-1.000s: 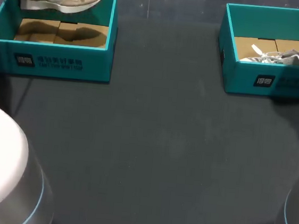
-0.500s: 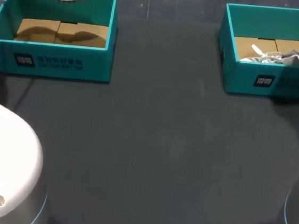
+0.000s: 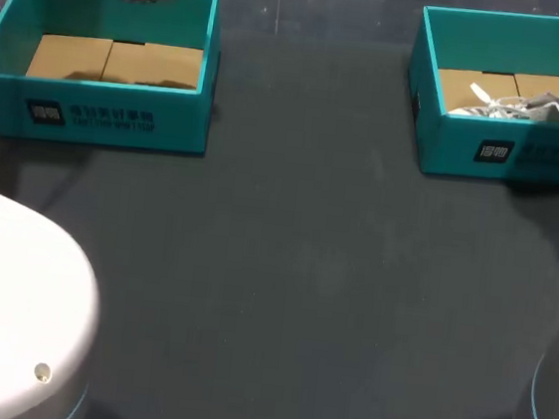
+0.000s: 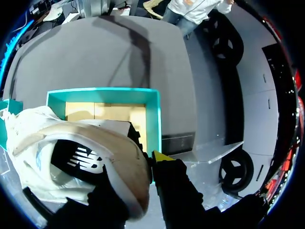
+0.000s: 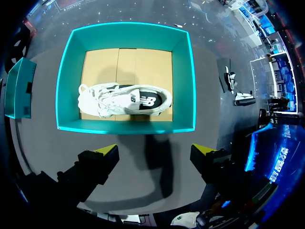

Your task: Take the shoe out of the shoebox, open the shoe tongue, remove and reinsert the insole, then place the shoe into the shoebox

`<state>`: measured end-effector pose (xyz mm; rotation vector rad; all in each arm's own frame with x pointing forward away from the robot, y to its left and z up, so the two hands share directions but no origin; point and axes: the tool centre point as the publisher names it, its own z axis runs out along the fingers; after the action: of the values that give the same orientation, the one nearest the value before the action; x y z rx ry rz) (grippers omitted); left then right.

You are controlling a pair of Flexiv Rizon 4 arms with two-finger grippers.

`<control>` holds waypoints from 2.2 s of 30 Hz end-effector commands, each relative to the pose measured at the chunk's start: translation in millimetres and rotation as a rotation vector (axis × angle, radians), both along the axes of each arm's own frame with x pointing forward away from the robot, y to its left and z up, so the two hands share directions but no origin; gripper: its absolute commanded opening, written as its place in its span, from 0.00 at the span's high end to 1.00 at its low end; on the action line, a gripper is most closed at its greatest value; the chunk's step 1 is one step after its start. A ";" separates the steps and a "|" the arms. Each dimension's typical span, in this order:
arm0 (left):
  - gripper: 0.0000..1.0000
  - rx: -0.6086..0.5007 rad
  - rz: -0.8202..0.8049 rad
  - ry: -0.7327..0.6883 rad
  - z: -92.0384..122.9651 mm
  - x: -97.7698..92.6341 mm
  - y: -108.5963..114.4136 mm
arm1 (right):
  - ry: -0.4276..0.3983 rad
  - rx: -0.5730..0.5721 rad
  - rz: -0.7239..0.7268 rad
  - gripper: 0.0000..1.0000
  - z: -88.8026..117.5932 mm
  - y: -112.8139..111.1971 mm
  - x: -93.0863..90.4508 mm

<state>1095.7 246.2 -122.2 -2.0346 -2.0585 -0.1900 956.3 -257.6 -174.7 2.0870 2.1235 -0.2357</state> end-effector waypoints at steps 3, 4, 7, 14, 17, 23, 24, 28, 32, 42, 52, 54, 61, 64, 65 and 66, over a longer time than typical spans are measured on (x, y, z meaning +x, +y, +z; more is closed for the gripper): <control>1.00 0.023 -0.057 -0.124 15.7 -82.5 -33.5 | -0.001 0.000 0.000 0.00 0.3 0.0 -0.9; 1.00 0.026 -0.060 -0.127 15.6 -89.1 -38.3 | -0.001 0.000 0.000 0.00 0.3 0.0 -0.9; 1.00 0.030 -0.064 -0.125 14.3 -107.3 -52.0 | -0.001 0.000 0.000 0.00 0.3 0.0 -0.9; 1.00 0.023 -0.093 -0.092 16.1 -149.8 -77.4 | -0.001 0.000 0.000 0.00 0.3 0.0 -0.9; 1.00 0.023 -0.093 -0.092 16.1 -149.8 -77.4 | -0.001 0.000 0.000 0.00 0.3 0.0 -0.9; 1.00 0.023 -0.093 -0.092 16.1 -149.8 -77.4 | -0.001 0.000 0.000 0.00 0.3 0.0 -0.9; 1.00 0.023 -0.093 -0.092 16.1 -149.8 -77.4 | -0.001 0.000 0.000 0.00 0.3 0.0 -0.9; 1.00 0.051 -0.107 -0.093 12.6 -163.6 -88.0 | -0.001 0.000 0.000 0.00 0.3 0.0 -0.9; 1.00 0.084 -0.090 -0.081 9.8 -186.0 -113.5 | -0.001 0.000 0.000 0.00 0.3 0.0 -0.9; 1.00 0.154 -0.130 -0.050 -6.9 -256.7 -178.0 | -0.001 0.000 0.000 0.00 0.3 0.0 -0.9; 1.00 0.114 -0.204 -0.018 -16.9 -280.7 -213.9 | -0.001 0.000 0.000 0.00 0.3 0.0 -0.9; 1.00 0.114 -0.204 -0.018 -16.9 -280.7 -213.9 | -0.001 0.000 0.000 0.00 0.3 0.0 -0.9; 1.00 0.114 -0.204 -0.018 -16.9 -280.7 -213.9 | -0.001 0.000 0.000 0.00 0.3 0.0 -0.9; 1.00 0.115 -0.195 0.003 -27.2 -279.3 -217.9 | -0.001 0.000 0.000 0.00 0.3 0.0 -0.9; 1.00 0.117 -0.179 0.021 -31.5 -278.6 -220.9 | -0.001 0.000 0.000 0.00 0.3 0.0 -0.9; 1.00 0.132 -0.169 0.016 -35.6 -279.4 -224.4 | -0.001 0.000 0.000 0.00 0.3 0.0 -0.9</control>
<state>810.4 30.1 -146.7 -2.1496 -1.8117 -0.3295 956.2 -257.6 -174.7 2.0871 2.1235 -0.2356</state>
